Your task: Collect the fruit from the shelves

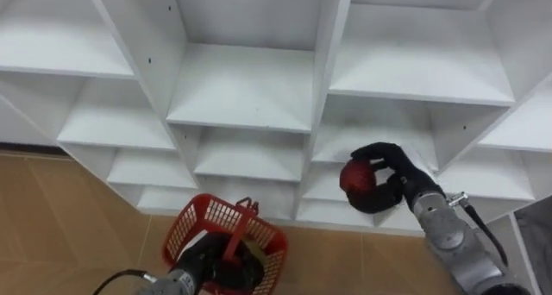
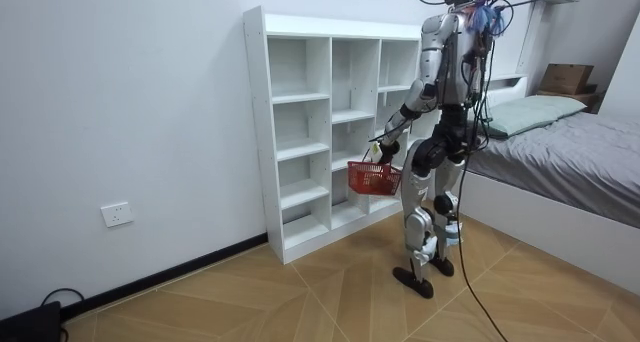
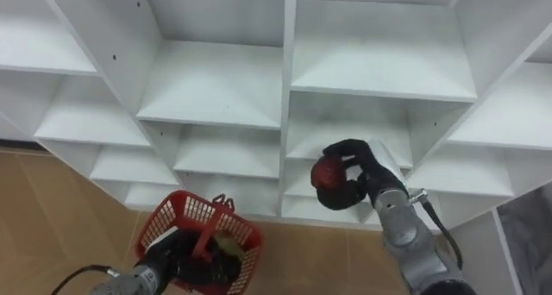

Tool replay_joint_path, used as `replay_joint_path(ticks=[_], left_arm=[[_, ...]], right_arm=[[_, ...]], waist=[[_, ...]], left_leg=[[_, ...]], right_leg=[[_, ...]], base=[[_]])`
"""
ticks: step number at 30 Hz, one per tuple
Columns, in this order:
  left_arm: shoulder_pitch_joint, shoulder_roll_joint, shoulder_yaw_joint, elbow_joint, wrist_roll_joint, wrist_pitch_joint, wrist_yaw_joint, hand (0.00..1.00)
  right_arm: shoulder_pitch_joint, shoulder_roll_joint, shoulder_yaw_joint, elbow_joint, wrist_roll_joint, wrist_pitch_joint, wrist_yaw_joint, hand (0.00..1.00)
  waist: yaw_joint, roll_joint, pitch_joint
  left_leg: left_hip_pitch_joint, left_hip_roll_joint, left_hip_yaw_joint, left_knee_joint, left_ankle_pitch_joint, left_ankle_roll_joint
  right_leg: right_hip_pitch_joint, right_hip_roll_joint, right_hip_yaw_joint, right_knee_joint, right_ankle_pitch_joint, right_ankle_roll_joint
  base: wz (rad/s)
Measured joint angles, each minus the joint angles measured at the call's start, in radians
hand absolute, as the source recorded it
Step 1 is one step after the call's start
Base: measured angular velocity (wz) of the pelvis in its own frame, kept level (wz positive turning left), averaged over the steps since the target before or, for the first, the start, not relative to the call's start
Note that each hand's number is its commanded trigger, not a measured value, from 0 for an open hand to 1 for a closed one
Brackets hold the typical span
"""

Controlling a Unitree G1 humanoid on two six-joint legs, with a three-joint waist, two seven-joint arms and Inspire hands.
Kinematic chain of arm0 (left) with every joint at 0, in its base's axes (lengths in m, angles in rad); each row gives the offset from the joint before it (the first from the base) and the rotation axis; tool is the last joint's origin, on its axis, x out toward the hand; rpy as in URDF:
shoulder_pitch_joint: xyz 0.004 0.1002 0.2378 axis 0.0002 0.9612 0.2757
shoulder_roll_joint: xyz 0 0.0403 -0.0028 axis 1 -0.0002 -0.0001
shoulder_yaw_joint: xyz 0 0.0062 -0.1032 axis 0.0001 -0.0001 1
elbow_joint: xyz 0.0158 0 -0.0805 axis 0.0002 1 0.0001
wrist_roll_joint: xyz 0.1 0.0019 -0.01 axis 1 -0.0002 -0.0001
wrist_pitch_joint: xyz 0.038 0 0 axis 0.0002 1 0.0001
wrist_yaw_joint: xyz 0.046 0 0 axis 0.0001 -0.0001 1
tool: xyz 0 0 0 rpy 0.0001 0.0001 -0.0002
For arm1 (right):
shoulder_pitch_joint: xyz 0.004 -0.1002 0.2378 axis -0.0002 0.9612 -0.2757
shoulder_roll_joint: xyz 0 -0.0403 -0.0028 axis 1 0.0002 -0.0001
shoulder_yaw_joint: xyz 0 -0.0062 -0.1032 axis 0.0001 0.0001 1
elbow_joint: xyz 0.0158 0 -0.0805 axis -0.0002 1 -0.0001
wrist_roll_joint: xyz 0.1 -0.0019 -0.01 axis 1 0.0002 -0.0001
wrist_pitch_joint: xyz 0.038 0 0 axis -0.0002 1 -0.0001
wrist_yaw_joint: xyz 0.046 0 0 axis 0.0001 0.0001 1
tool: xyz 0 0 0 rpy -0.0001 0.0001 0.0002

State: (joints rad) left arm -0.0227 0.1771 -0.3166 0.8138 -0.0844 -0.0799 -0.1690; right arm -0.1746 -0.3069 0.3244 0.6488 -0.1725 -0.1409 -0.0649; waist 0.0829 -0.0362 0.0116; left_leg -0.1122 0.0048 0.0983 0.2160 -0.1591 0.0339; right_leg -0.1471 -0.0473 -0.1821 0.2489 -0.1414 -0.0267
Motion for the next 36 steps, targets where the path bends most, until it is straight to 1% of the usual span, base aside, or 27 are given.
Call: replay_joint_path(ticks=[2, 3, 4, 7, 9, 11, 14, 17, 19, 22, 27, 31, 36], left_arm=[[0.01, 0.0, 0.001, 0.0, -0.002, -0.003, 0.0, 1.0], [0.013, 0.0, 0.001, -0.001, -0.002, -0.007, 0.001, 1.0], [0.017, -0.002, 0.001, -0.002, -0.002, -0.011, 0.001, 1.0], [0.025, -0.005, 0.001, -0.005, 0.0, -0.014, 0.002, 1.0], [0.036, -0.004, 0.003, -0.018, 0.0, -0.014, 0.001, 1.0], [0.058, -0.003, 0.006, -0.06, -0.001, -0.013, 0.001, 1.0], [0.079, -0.005, 0.01, -0.134, -0.001, -0.016, 0.001, 1.0], [0.078, -0.018, 0.022, -0.142, 0.0, -0.017, 0.002, 1.0], [0.078, -0.02, 0.027, -0.143, 0.0, -0.017, 0.002, 1.0], [0.076, -0.021, 0.03, -0.149, 0.001, -0.017, 0.002, 1.0], [0.071, -0.03, 0.052, -0.153, 0.029, -0.019, 0.002, 1.0], [0.067, -0.039, 0.065, -0.154, 0.029, -0.02, 0.002, 1.0], [0.066, -0.046, 0.068, -0.153, 0.03, -0.02, 0.0, 1.0]], right_arm=[[0.054, 0.004, 0.007, -0.068, 0.0, 0.0, 0.032, 1.0], [0.066, 0.006, 0.008, -0.084, 0.0, -0.001, 0.04, 1.0], [0.089, 0.009, 0.008, -0.113, 0.0, -0.001, 0.059, 1.0], [0.122, 0.018, 0.007, -0.164, -0.002, -0.001, 0.098, 1.0], [0.141, 0.03, 0.006, -0.197, -0.007, -0.001, 0.116, 1.0], [0.172, 0.042, 0.006, -0.254, -0.008, -0.001, 0.151, 1.0], [0.199, 0.046, 0.006, -0.317, -0.008, -0.001, 0.18, 1.0], [0.2, 0.058, 0.006, -0.321, -0.017, -0.001, 0.191, 1.0], [0.201, 0.064, 0.006, -0.321, -0.029, -0.001, 0.191, 1.0], [0.204, 0.076, 0.006, -0.321, -0.03, -0.001, 0.2, 1.0], [0.206, 0.092, 0.007, -0.32, -0.046, -0.001, 0.215, 1.0], [0.206, 0.12, 0.007, -0.32, -0.053, 0.0, 0.221, 1.0], [0.206, 0.127, 0.009, -0.297, -0.068, 0.0, 0.221, 1.0]], waist=[[-0.008, -0.007, -0.0026], [-0.008, -0.009, -0.0029], [-0.008, -0.013, -0.0052], [-0.009, -0.018, -0.0062], [-0.02, -0.018, -0.0064], [-0.026, -0.017, -0.0062], [-0.026, -0.014, -0.0052], [-0.029, -0.011, -0.0031], [-0.027, -0.01, -0.0029], [-0.03, -0.012, -0.002], [-0.027, -0.02, 0.0029], [-0.026, -0.023, 0.0048], [-0.018, -0.021, 0.0061]], left_leg=[[0.024, 0.0, -0.007, -0.004, 0.0, 0.0], [0.029, 0.0, -0.008, -0.006, 0.0, 0.0], [0.039, 0.0, -0.008, -0.014, -0.001, -0.001], [0.066, 0.0, -0.004, -0.029, -0.001, -0.002], [0.079, 0.0, -0.002, -0.034, -0.002, -0.002], [0.092, 0.0, 0.004, -0.039, -0.003, -0.003], [0.111, 0.002, 0.007, -0.049, -0.003, -0.004], [0.136, 0.002, 0.008, -0.06, -0.004, -0.004], [0.141, 0.002, 0.009, -0.065, -0.004, -0.004], [0.141, 0.002, 0.009, -0.064, -0.004, -0.004], [0.14, 0.001, 0.009, -0.064, -0.004, -0.004], [0.137, 0.002, 0.009, -0.064, -0.004, -0.004], [0.132, 0.002, 0.008, -0.065, -0.005, -0.004]], right_leg=[[0.033, 0.001, -0.013, -0.017, 0.001, 0.002], [0.04, 0.001, -0.013, -0.021, 0.001, 0.002], [0.047, 0.003, -0.01, -0.029, 0.0, 0.003], [0.065, 0.004, -0.005, -0.032, 0.0, 0.005], [0.079, 0.006, -0.003, -0.032, 0.0, 0.006], [0.09, 0.01, 0.01, -0.036, 0.0, 0.007], [0.105, 0.014, 0.017, -0.045, 0.002, 0.008], [0.127, 0.014, 0.018, -0.047, 0.0, 0.009], [0.129, 0.014, 0.019, -0.048, -0.001, 0.01], [0.129, 0.014, 0.019, -0.047, -0.001, 0.01], [0.13, 0.014, 0.019, -0.051, -0.001, 0.01], [0.131, 0.015, 0.019, -0.059, 0.0, 0.01], [0.128, 0.015, 0.018, -0.063, 0.0, 0.011]], base=[[0.12], [0.07], [0.0], [-0.05], [-0.04], [-0.06], [-0.06], [-0.01], [0.0], [0.0], [0.0], [0.0], [0.0]])
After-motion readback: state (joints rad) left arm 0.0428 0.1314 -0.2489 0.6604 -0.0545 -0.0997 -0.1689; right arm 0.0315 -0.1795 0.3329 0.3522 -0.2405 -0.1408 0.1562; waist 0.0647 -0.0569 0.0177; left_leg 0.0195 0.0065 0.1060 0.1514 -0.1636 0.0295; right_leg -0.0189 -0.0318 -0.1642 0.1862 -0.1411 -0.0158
